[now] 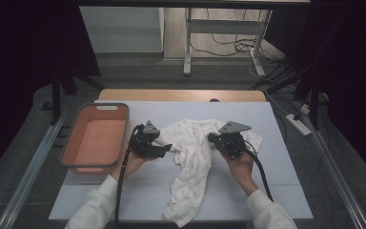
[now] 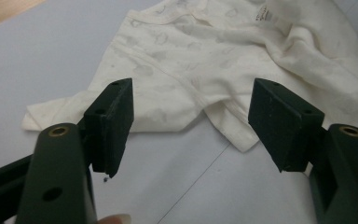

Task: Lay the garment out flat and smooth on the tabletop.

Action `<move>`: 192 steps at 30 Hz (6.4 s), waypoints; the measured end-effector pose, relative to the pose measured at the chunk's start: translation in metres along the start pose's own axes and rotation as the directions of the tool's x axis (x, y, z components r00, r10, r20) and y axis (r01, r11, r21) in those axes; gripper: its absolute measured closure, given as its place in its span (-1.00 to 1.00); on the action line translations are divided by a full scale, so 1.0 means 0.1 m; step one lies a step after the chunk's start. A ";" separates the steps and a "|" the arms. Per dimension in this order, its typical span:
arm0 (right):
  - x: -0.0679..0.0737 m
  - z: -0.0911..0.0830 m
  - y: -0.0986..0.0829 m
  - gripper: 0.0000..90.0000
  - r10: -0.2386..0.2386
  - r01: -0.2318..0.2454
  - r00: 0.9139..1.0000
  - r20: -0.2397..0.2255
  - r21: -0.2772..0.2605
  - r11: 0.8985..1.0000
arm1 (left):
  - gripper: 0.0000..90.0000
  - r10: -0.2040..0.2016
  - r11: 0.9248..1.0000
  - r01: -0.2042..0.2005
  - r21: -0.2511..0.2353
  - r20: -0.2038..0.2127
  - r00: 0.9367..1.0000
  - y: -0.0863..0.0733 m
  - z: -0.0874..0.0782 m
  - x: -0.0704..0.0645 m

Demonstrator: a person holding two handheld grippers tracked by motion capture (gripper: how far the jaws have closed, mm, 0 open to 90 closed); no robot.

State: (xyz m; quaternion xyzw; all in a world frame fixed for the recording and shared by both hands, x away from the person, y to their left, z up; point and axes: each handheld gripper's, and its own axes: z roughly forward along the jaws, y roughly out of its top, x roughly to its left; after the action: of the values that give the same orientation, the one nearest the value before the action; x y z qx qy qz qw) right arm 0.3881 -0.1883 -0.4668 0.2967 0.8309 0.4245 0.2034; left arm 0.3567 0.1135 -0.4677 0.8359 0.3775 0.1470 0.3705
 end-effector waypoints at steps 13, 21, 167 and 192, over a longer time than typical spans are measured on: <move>-0.02 0.35 -0.19 0.93 0.023 -0.016 0.998 -0.053 0.133 0.991 | -0.29 0.009 1.000 -0.009 0.007 -0.003 1.000 0.00 0.02 -0.02; -0.16 0.14 -0.19 0.31 0.112 -0.107 0.993 -0.049 0.085 0.991 | -0.29 0.011 1.000 -0.011 0.002 -0.005 1.000 0.00 0.00 -0.02; -0.24 -1.16 -0.39 0.91 0.085 -0.085 0.996 0.008 0.006 0.996 | -0.30 0.036 0.999 -0.035 0.032 -0.024 0.999 -0.02 0.10 -0.05; 0.12 0.01 -0.13 0.85 -0.017 0.045 0.990 -0.138 0.207 0.977 | -0.30 0.039 0.998 -0.038 0.044 -0.019 0.999 -0.03 0.13 -0.05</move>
State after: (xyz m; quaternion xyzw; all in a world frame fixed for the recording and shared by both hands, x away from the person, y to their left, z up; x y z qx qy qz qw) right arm 0.3758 -0.1855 -0.4796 0.2740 0.8874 0.3504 0.1209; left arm 0.3583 0.1047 -0.4783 0.8494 0.3680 0.1541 0.3454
